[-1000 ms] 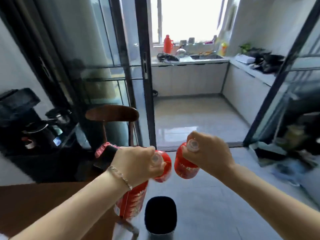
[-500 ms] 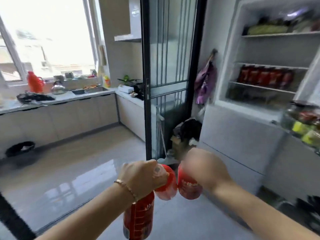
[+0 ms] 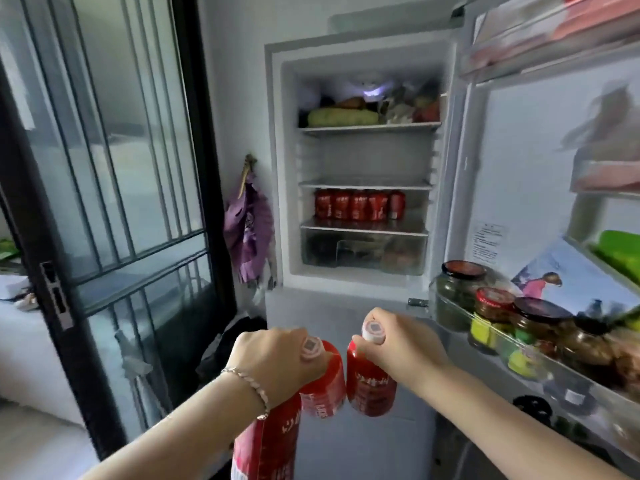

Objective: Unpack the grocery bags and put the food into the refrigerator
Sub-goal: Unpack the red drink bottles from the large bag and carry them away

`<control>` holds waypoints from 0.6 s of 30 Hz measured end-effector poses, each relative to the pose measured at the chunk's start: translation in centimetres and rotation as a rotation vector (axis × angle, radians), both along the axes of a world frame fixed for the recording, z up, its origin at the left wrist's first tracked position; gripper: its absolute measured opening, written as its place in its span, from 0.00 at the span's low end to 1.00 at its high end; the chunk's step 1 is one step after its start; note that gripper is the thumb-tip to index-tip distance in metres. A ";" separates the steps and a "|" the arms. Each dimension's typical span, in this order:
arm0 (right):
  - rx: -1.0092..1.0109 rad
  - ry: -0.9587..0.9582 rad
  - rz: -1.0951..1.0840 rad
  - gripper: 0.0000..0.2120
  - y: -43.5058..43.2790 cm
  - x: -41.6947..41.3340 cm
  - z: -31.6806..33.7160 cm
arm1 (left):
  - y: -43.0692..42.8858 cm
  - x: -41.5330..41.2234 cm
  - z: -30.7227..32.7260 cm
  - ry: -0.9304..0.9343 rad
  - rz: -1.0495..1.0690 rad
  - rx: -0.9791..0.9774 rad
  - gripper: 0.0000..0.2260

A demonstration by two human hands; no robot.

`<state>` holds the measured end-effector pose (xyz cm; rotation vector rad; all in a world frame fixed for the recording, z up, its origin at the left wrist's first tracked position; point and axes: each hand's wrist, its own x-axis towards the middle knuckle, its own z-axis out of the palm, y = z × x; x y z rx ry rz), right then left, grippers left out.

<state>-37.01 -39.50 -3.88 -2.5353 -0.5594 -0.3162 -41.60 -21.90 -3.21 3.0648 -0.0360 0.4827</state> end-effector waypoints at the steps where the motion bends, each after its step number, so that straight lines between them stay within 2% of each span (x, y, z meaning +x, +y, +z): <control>1: 0.009 -0.005 -0.031 0.12 0.2 2.2 0.5 | 0.3 2.8 0.7 -0.007 -0.028 0.012 0.18; 6: 0.082 -0.032 -0.180 0.13 0.4 13.1 1.9 | 0.7 15.3 3.1 -0.028 -0.118 0.000 0.20; 11: 0.149 -0.105 -0.329 0.08 0.0 24.6 3.0 | 0.2 26.8 3.7 -0.072 -0.123 -0.068 0.20; 18: 0.407 -0.211 -0.447 0.08 1.3 40.5 3.3 | 0.0 40.5 5.9 -0.176 -0.106 -0.033 0.22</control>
